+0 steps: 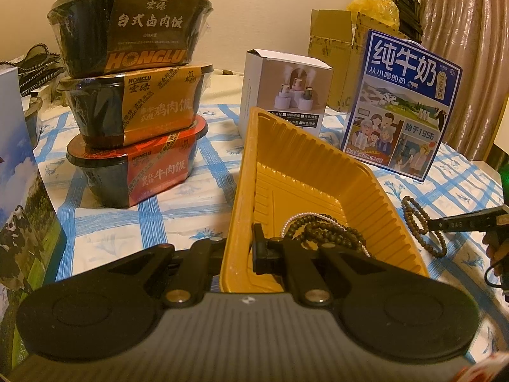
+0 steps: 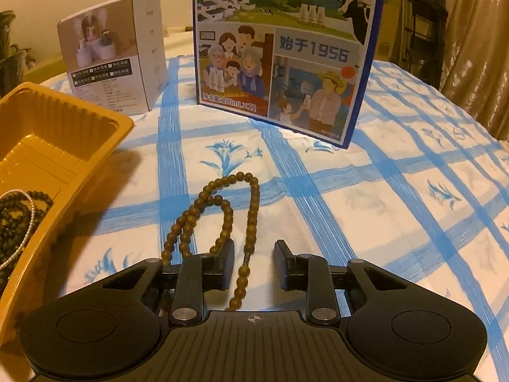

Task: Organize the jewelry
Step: 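Close the right gripper on the long brown bead necklace, then lift the brown bead necklace high and carry it over the tray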

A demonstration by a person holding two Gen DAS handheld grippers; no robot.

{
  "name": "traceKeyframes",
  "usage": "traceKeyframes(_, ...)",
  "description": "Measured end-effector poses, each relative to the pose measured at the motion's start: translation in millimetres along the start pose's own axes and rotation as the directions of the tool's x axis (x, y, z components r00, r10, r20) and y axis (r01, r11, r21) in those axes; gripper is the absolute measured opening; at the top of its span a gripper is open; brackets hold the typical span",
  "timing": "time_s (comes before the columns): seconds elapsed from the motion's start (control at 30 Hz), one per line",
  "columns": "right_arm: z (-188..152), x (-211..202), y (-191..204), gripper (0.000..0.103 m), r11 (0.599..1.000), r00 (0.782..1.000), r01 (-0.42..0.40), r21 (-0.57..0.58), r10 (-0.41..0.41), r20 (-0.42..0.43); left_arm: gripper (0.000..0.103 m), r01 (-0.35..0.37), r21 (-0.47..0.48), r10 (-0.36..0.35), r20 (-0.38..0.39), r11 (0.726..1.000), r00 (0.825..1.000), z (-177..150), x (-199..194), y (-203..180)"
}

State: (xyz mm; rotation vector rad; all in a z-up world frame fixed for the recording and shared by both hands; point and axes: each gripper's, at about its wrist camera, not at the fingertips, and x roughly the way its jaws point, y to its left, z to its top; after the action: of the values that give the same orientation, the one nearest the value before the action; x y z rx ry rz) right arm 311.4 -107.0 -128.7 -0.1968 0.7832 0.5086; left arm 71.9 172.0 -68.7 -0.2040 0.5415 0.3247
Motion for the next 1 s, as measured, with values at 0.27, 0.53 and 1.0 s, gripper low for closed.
traceKeyframes(0.27,1,5,3,0.007,0.999,1.0,-0.022,-0.03,0.022,0.003,0.005,-0.003,0.001,0.003,-0.002,1.0,1.0,0,0,0)
traceKeyframes(0.53,3,-21,-11,0.007,0.995,0.996,-0.088,0.054,0.087,0.031,0.005,-0.002,-0.001,0.002,-0.003,1.0,1.0,-1,0,0)
traceKeyframes(1.0,79,-141,0,0.007,0.98,0.946,-0.196,0.015,0.185,0.265,0.005,-0.001,-0.016,0.0,-0.005,1.0,1.0,-4,0,3)
